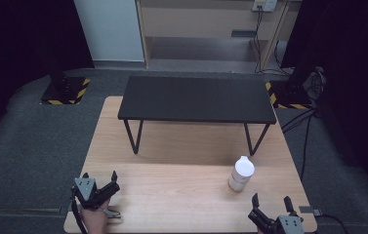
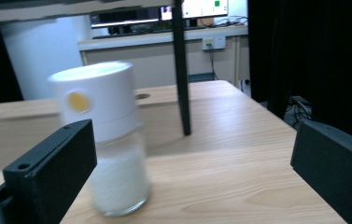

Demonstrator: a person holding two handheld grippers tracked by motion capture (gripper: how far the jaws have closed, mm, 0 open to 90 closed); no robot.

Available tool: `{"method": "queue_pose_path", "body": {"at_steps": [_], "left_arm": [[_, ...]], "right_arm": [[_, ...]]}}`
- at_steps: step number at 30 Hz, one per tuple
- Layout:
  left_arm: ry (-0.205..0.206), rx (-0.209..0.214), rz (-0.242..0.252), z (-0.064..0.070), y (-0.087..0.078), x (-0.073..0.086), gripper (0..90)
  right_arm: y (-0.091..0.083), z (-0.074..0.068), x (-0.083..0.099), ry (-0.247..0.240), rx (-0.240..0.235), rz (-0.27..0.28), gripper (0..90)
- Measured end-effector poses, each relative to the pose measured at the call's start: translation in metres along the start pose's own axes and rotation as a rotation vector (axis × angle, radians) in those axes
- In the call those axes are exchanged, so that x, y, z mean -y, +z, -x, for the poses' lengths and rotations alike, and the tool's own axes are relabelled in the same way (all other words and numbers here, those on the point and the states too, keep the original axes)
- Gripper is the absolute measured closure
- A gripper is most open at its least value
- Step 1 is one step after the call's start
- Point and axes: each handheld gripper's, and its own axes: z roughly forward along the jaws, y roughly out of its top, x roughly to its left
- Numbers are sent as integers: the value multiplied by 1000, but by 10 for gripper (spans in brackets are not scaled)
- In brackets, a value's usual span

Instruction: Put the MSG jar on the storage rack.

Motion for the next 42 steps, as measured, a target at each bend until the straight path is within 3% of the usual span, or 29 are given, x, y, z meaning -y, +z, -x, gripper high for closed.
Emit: {"method": "queue_pose_path", "body": {"at_steps": [7, 15, 23, 27, 32, 37, 42], "left_arm": [[-7, -2, -4, 0, 0, 0, 0], [-12, -2, -2, -1, 0, 0, 0], [-15, -5, 2, -2, 0, 0, 0], [-18, -6, 1, -1, 0, 0, 0], [0, -10, -5, 1, 1, -1, 0], [-11, -12, -6, 0, 1, -1, 0], [-6, -12, -6, 1, 1, -1, 0]], "right_arm": [[13, -28, 4, -44, -63, -25, 8], [47, -60, -5, -61, -32, -46, 30], [67, -67, -14, -39, -10, -66, 62], [74, -68, -17, -23, -6, -77, 129], [80, -73, -20, -6, 13, -90, 181], [81, -75, -20, 3, 26, -84, 270], [83, -78, -22, -19, 45, -91, 299]]}}
